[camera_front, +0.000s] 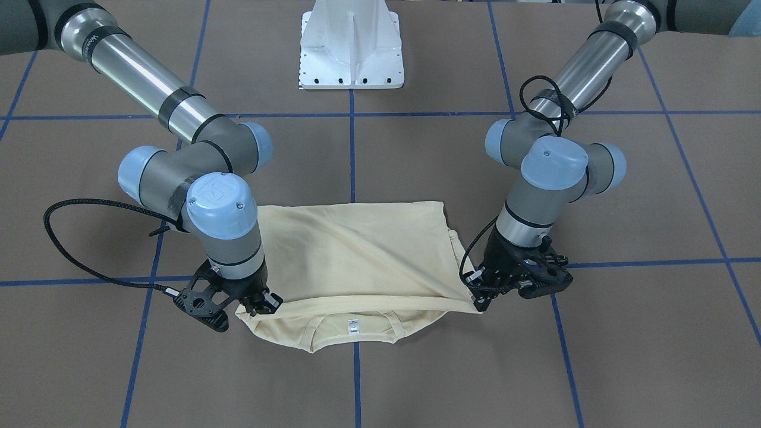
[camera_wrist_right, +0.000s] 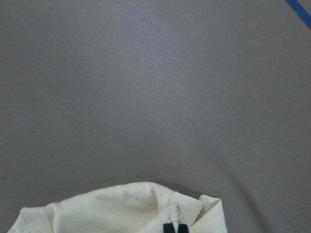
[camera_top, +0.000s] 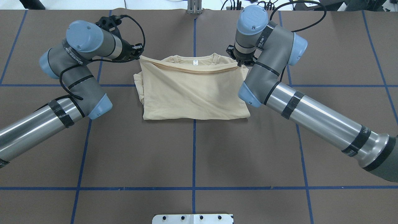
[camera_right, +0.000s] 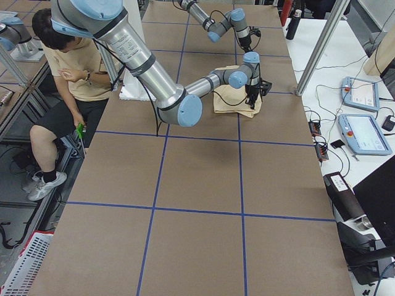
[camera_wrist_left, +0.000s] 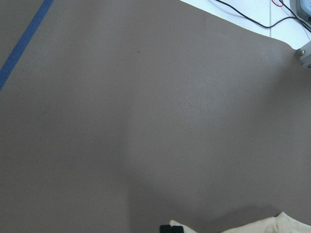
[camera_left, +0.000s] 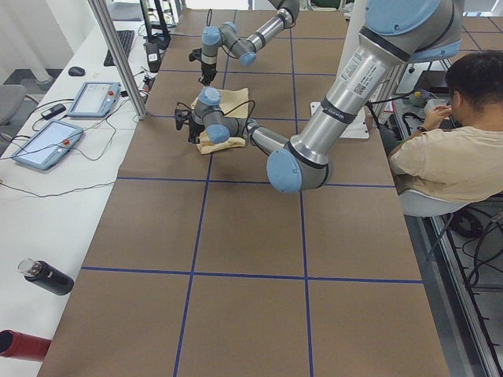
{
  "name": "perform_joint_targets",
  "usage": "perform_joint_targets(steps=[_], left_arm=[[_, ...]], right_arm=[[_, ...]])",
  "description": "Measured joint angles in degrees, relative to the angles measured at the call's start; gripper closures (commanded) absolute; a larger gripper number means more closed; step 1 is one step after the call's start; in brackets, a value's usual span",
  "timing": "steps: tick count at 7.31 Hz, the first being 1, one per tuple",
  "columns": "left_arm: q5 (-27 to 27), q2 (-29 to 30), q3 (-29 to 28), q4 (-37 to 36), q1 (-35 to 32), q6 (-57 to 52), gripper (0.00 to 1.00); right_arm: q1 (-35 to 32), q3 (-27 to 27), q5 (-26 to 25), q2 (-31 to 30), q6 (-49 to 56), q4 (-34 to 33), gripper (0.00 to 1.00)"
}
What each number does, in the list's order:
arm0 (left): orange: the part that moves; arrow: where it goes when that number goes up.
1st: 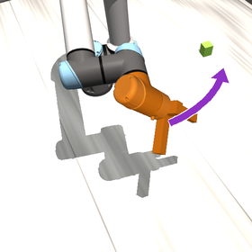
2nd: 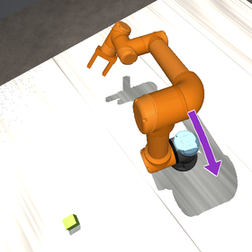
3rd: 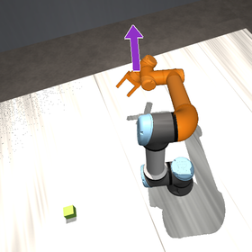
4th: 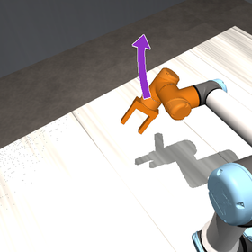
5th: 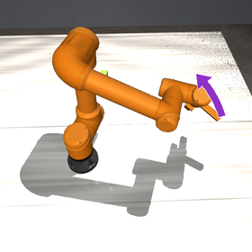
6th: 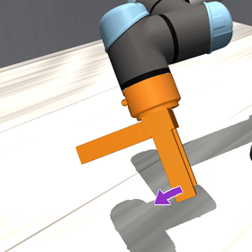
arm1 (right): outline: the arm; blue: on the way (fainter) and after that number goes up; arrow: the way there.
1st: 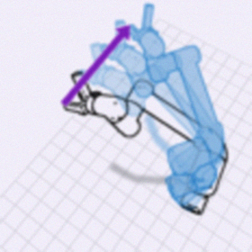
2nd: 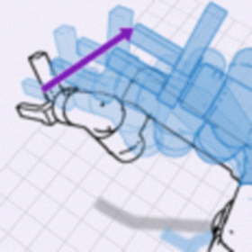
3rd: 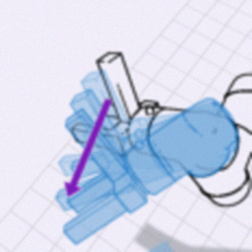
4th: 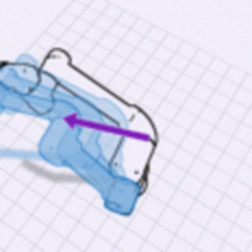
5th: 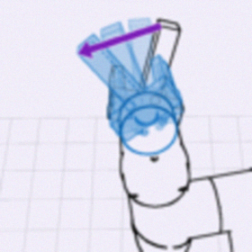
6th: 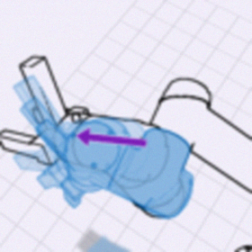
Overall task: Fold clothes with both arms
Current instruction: 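Release the hem and raise both grippers above the folded shirt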
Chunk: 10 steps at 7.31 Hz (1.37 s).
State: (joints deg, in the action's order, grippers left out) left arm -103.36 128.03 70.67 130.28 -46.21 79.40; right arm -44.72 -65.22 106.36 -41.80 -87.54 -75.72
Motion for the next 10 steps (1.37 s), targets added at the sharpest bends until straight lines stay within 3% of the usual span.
perform_joint_targets(steps=[5, 9, 10], left_arm=[[0.62, -0.18, -0.71, 0.26, 0.22, -0.12, 1.00], [0.62, -0.29, -0.80, 0.32, 0.31, -0.12, 0.86], [0.62, -0.30, -0.84, 0.32, 0.32, -0.12, 0.68]], right_arm=[[-0.02, 1.68, -0.18, 0.32, 0.13, 1.50, 1.00], [-0.02, 2.51, -0.95, 0.78, 0.10, 1.92, 1.00], [-0.02, 3.53, -1.02, 1.45, 0.05, 2.56, 1.00]])
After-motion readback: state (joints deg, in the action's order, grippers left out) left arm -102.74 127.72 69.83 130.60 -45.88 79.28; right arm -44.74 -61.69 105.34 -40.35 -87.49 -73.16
